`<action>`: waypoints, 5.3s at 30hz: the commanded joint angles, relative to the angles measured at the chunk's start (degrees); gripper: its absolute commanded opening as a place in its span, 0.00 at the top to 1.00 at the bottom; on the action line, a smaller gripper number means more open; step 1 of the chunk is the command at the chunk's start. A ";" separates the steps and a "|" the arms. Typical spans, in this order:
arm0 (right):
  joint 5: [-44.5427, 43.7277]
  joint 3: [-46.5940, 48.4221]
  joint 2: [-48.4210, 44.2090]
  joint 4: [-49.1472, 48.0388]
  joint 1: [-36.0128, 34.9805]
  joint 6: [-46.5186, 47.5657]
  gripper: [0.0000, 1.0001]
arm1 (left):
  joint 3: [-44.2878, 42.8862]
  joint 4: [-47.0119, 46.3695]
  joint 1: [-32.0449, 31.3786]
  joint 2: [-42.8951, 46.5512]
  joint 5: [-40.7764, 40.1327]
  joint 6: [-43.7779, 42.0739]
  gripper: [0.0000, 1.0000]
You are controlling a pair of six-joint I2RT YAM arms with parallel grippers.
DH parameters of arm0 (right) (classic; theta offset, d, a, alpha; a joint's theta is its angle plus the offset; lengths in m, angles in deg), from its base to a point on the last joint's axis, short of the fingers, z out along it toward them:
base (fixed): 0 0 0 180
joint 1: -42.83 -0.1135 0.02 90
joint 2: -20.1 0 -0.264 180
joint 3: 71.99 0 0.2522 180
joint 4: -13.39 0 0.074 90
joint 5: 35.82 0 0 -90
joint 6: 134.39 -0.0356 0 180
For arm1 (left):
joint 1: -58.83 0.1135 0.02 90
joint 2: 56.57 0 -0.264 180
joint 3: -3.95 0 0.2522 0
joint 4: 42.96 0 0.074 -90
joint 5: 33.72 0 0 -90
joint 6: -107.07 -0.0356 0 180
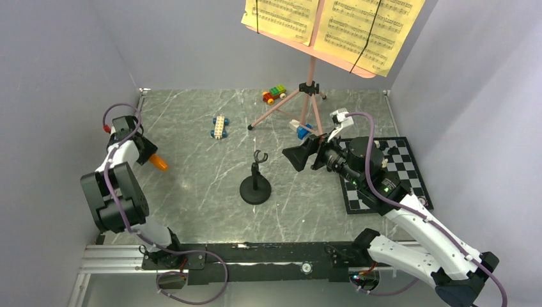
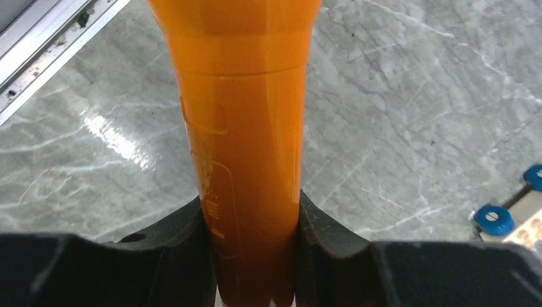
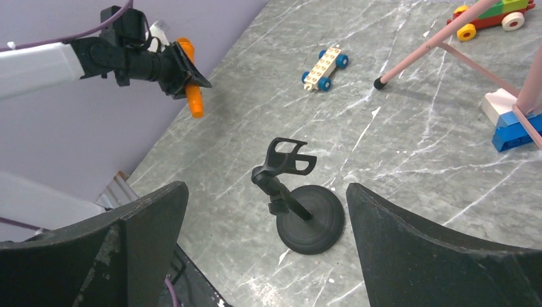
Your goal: Pack up the instrument practice props
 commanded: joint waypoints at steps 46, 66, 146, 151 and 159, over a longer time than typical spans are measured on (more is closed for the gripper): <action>-3.59 1.58 1.10 3.75 -0.08 2.41 0.00 | -12.72 6.05 -1.71 -1.02 6.43 -2.57 0.35; -5.24 -2.96 0.77 4.24 -0.10 2.07 0.00 | 29.40 -37.08 -54.43 47.97 4.54 -16.87 0.39; -1.94 -5.44 1.87 3.66 -0.05 1.05 0.00 | 6.53 -38.81 -19.58 11.98 -8.92 -17.55 1.00; -0.73 -6.10 2.28 2.54 -0.10 0.63 0.00 | 2.54 -42.24 -15.47 3.13 -7.20 -20.54 1.00; -1.33 -5.56 3.68 2.73 -0.02 1.61 0.00 | -2.60 -46.49 -11.94 -6.60 -4.81 -24.57 1.00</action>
